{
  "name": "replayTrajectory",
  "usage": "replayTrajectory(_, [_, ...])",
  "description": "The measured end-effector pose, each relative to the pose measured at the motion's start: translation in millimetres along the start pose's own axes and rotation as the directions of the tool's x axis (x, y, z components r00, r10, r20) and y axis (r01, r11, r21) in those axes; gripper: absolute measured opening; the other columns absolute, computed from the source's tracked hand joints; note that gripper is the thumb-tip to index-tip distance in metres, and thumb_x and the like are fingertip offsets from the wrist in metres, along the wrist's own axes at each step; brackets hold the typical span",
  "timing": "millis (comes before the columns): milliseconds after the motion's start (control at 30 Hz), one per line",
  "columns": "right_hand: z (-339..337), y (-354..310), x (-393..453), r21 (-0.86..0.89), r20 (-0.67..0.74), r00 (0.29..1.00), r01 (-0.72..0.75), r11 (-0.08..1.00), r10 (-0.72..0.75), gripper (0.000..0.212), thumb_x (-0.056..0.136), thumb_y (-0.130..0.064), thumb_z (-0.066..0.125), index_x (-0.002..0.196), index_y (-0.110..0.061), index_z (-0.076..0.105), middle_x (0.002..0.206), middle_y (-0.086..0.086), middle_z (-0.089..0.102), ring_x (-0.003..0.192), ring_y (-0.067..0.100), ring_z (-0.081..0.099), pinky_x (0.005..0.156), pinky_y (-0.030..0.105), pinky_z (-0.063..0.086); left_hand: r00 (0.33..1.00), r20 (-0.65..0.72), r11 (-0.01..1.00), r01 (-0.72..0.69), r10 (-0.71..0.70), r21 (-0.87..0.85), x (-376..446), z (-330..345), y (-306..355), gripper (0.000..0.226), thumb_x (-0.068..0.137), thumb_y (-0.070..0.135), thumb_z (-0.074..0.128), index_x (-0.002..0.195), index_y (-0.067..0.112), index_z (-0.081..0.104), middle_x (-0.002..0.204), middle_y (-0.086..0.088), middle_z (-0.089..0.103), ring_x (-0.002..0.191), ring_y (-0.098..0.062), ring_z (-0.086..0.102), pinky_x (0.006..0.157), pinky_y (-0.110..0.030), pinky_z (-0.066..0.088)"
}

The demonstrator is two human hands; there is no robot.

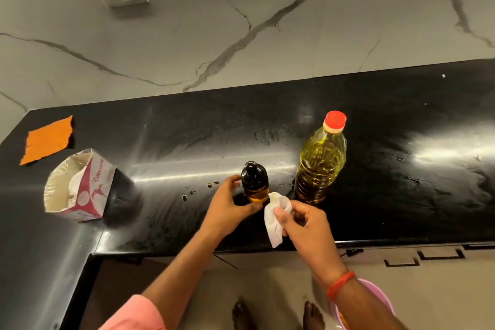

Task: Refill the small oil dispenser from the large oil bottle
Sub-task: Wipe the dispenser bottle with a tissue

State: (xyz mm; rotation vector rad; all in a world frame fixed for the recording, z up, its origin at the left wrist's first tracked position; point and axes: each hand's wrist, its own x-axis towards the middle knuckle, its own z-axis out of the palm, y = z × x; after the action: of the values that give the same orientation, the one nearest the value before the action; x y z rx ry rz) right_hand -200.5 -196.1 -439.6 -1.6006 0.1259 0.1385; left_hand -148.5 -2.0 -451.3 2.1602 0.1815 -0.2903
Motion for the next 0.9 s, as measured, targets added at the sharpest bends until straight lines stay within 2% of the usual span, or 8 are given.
replayTrajectory(100, [-3.6,-0.1,-1.6,0.023,-0.038,0.999,-0.006,1.000,0.007,0.015,0.094,-0.020,0.068,0.105,-0.028,0.076,0.085,-0.006,0.078,0.078,0.004,0.071,0.066,0.020,0.052,1.000,0.000,0.994,-0.021,0.021,-0.104,6.7,17.7,7.3,0.072,0.063,0.040,0.093,0.125,0.035,0.057,0.119,0.017,0.068,0.104,0.012,0.061,0.095,-0.021,0.045])
replayTrajectory(267, [-5.3,-3.6,-0.6,0.061,-0.058,0.998,-0.009,0.998,0.012,0.021,0.098,-0.013,0.064,0.105,-0.030,0.074,0.083,-0.008,0.077,0.073,0.000,0.068,0.064,0.017,0.051,0.988,-0.153,0.992,-0.032,0.013,-0.122,20.2,30.7,13.7,0.047,0.055,0.050,0.089,0.092,0.033,0.065,0.089,0.010,0.074,0.087,-0.005,0.071,0.088,-0.043,0.057])
replayTrajectory(433, [-7.4,-5.1,2.2,0.089,-0.073,0.997,-0.005,0.996,0.011,0.023,0.098,-0.010,0.062,0.110,-0.025,0.074,0.080,-0.008,0.075,0.070,0.001,0.065,0.064,0.017,0.051,0.978,-0.208,0.992,-0.032,0.006,-0.120,23.4,31.2,8.9,0.041,0.056,0.041,0.091,0.089,0.035,0.068,0.086,0.014,0.075,0.086,-0.005,0.071,0.090,-0.042,0.057])
replayTrajectory(533, [-6.2,-6.7,4.2,0.087,-0.095,0.995,0.012,0.996,-0.004,0.027,0.098,-0.011,0.062,0.120,-0.024,0.072,0.094,-0.004,0.077,0.078,0.002,0.068,0.070,0.022,0.054,0.978,-0.208,0.975,-0.023,-0.024,-0.223,18.6,24.9,14.0,0.040,0.061,0.025,0.094,0.093,0.030,0.071,0.088,0.009,0.076,0.081,-0.001,0.071,0.077,-0.023,0.055])
replayTrajectory(600, [-2.8,-9.2,6.7,0.075,-0.107,0.994,0.030,0.997,-0.022,0.031,0.099,-0.014,0.062,0.127,-0.025,0.069,0.105,-0.003,0.077,0.094,0.008,0.071,0.082,0.034,0.059,0.982,-0.188,0.956,-0.028,-0.029,-0.293,13.7,16.2,22.9,0.040,0.066,0.014,0.093,0.097,0.025,0.071,0.088,0.006,0.076,0.081,-0.001,0.072,0.069,-0.013,0.053])
replayTrajectory(700, [8.8,-25.9,10.5,0.069,-0.126,0.987,0.110,0.992,-0.101,0.035,0.098,-0.018,0.063,0.133,-0.024,0.065,0.117,-0.005,0.073,0.112,0.012,0.068,0.098,0.044,0.057,0.985,-0.171,0.922,-0.059,-0.008,-0.382,4.4,-1.3,41.6,0.040,0.068,0.008,0.092,0.100,0.018,0.071,0.090,-0.002,0.078,0.084,-0.016,0.076,0.072,-0.025,0.061])
replayTrajectory(800, [23.3,-57.2,16.0,0.071,-0.096,0.969,0.235,0.969,-0.228,0.037,0.099,-0.017,0.061,0.135,-0.025,0.062,0.119,-0.008,0.071,0.116,0.008,0.066,0.099,0.034,0.054,0.984,-0.176,0.881,-0.116,0.038,-0.458,-7.0,-19.9,68.7,0.034,0.072,0.002,0.088,0.100,0.004,0.069,0.089,-0.018,0.075,0.079,-0.030,0.074,0.070,-0.042,0.063])
replayTrajectory(900, [31.6,-90.2,19.5,0.084,-0.035,0.940,0.342,0.936,-0.340,0.029,0.102,-0.025,0.057,0.129,-0.021,0.066,0.121,-0.010,0.070,0.118,0.006,0.064,0.096,0.027,0.053,0.977,-0.182,0.836,-0.190,0.110,-0.515,-20.0,-39.9,98.3,0.031,0.076,-0.006,0.082,0.103,-0.001,0.067,0.088,-0.024,0.072,0.075,-0.030,0.071,0.068,-0.040,0.061])
